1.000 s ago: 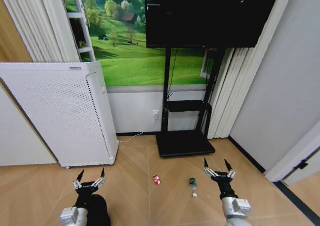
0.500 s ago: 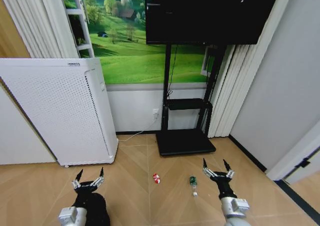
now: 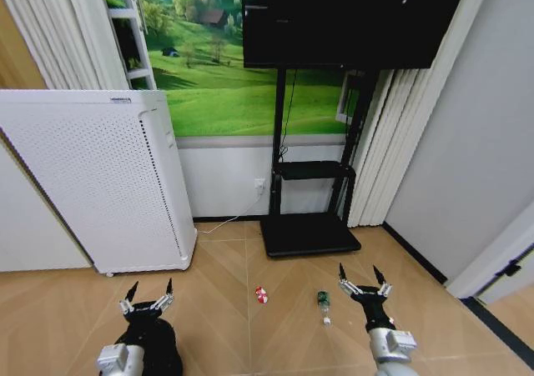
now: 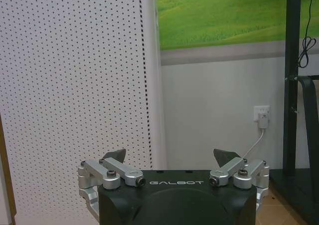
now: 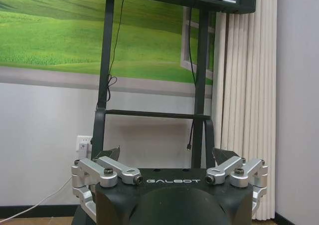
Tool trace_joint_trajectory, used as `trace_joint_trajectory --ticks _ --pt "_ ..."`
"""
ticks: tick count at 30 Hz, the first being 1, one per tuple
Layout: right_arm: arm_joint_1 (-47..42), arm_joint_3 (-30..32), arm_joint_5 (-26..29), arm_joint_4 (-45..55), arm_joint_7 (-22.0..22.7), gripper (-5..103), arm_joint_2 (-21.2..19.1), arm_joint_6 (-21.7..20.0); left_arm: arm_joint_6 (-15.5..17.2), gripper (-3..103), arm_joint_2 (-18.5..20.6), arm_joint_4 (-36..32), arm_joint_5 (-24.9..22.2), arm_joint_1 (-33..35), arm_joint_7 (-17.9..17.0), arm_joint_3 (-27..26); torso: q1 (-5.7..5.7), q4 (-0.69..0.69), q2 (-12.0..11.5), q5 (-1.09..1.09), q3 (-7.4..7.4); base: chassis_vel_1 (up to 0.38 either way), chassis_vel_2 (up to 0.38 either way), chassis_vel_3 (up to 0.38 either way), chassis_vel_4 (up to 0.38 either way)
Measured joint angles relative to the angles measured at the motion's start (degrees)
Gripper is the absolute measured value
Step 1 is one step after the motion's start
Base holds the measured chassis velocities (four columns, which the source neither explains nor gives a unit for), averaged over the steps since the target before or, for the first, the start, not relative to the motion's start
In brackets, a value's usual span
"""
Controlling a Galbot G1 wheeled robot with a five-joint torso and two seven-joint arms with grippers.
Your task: Pick up the trash bin and place the garbage on the floor into it.
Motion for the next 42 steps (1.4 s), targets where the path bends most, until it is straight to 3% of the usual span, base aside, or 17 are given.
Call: trace_joint_trajectory --ticks 13,17,19,20,23,24,26,27,29,30,32,35,42 --pt "0.2 -0.5 -0.5 -0.6 0.5 100 0.4 0.0 0.1 99 0.0 0.1 0.3 0.4 -0.1 -0.6 -0.83 -0.01 -2.9 -0.01 -2.06 0.0 0.0 0.0 0.0" --pt "0.3 -0.2 -0.4 -0.7 0.6 100 0.3 0.0 0.3 89 0.3 -0.2 3.2 2.3 -3.3 -3.5 -0.97 -0.01 -3.5 -0.01 -2.51 0.0 0.0 0.0 0.0" --pt "0.5 0.0 -0.4 -1.2 0.6 100 0.2 0.1 5.1 89 0.8 -1.5 2.0 5.1 -8.5 -6.0 -0.98 0.0 -3.5 0.0 -2.57 0.0 0.0 0.0 0.0" --pt "0.5 0.0 -0.4 -1.2 0.6 100 0.2 0.1 5.1 89 0.8 -1.5 2.0 5.1 -8.5 -6.0 -0.98 0.0 -3.5 0.0 -2.57 0.0 0.0 0.0 0.0" --pt "1.3 0.1 0.0 -2.3 0.8 100 0.0 0.2 14.5 99 1.3 -5.0 -10.9 9.8 -17.2 -11.8 -0.98 0.0 -3.5 0.01 -2.56 0.0 0.0 0.0 0.0" --pt "1.3 0.1 0.0 -2.3 0.8 100 0.0 0.2 14.5 99 1.3 -5.0 -10.9 9.8 -17.2 -11.8 -0.98 0.0 -3.5 0.01 -2.56 0.0 0.0 0.0 0.0" --pt "2.2 0.1 0.3 -3.3 0.8 100 0.0 0.4 18.9 100 2.2 -5.1 -20.2 12.5 -18.6 -18.0 -0.96 0.01 -3.4 0.0 -2.52 0.0 0.0 0.0 0.0" --pt "2.2 0.1 0.3 -3.3 0.8 100 0.0 0.4 18.9 100 2.2 -5.1 -20.2 12.5 -18.6 -18.0 -0.96 0.01 -3.4 0.0 -2.52 0.0 0.0 0.0 0.0" --pt "2.8 0.0 0.5 -4.2 0.8 100 0.0 0.6 21.4 100 3.6 -2.1 -27.1 13.6 -18.4 -22.4 -0.94 0.02 -3.4 0.01 -2.47 0.0 0.0 0.0 0.0" --pt "2.8 0.0 0.5 -4.2 0.8 100 0.0 0.6 21.4 100 3.6 -2.1 -27.1 13.6 -18.4 -22.4 -0.94 0.02 -3.4 0.01 -2.47 0.0 0.0 0.0 0.0" --pt "3.2 -0.3 0.6 -4.8 0.8 100 0.0 0.7 23.4 102 5.0 1.8 -34.6 12.7 -18.7 -24.3 -0.91 0.01 -3.3 -0.01 -2.42 0.0 0.0 0.0 0.0" --pt "3.1 -0.7 0.6 -4.8 0.8 100 0.0 0.7 26.0 99 5.5 4.3 -37.8 10.8 -19.3 -23.6 -0.88 -0.01 -3.2 -0.03 -2.38 0.0 0.0 0.0 0.0" --pt "2.2 -0.5 0.6 -4.0 0.8 100 -0.1 0.7 30.0 97 6.9 7.6 -38.0 7.3 -18.7 -19.1 -0.84 -0.01 -3.1 0.01 -2.29 0.0 0.0 0.0 0.0"
